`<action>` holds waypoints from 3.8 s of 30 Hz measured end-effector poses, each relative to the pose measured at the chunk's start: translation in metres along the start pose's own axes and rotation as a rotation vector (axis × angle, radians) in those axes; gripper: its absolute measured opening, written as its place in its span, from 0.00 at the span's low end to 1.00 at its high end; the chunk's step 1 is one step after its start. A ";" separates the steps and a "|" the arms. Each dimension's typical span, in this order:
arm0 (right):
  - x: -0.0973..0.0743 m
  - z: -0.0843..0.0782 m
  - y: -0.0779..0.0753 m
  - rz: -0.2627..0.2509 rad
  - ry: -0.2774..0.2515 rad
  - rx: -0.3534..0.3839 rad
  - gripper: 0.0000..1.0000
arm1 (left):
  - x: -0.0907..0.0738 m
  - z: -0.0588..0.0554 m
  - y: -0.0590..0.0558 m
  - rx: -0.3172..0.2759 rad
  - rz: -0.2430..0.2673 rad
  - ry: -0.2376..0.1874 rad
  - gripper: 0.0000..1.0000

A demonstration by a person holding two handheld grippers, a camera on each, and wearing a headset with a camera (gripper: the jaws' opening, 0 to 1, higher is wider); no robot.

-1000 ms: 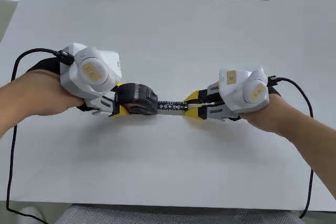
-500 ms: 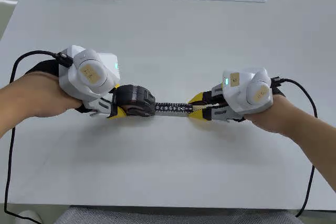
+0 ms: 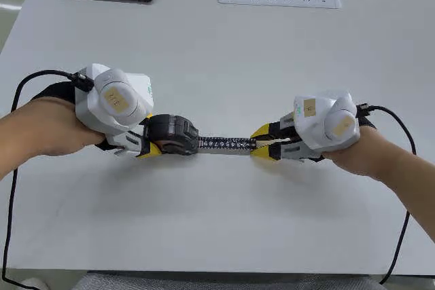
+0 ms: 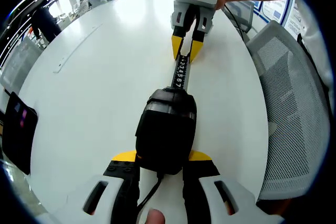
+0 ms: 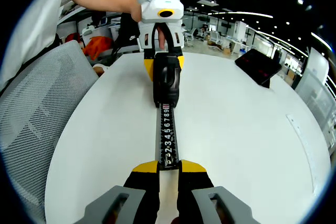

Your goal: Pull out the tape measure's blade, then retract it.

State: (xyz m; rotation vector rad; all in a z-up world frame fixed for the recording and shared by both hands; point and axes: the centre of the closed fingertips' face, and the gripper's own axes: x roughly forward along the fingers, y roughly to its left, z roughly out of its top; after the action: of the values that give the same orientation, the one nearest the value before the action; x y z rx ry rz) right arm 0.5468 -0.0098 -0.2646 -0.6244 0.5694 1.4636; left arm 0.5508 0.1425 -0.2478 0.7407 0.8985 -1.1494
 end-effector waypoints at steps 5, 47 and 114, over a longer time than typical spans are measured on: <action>-0.003 -0.002 0.000 -0.001 0.009 -0.002 0.08 | 0.000 0.000 0.000 0.000 0.000 0.001 0.26; -0.036 -0.032 -0.001 -0.020 0.101 0.011 0.08 | 0.000 0.001 0.000 0.005 0.002 0.008 0.26; -0.089 -0.082 0.000 -0.026 0.217 0.047 0.08 | 0.000 0.001 0.000 0.008 0.006 0.013 0.26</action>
State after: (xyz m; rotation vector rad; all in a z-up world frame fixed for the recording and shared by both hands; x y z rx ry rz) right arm 0.5452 -0.1311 -0.2622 -0.7567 0.7595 1.3627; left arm 0.5506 0.1416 -0.2473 0.7571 0.9024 -1.1444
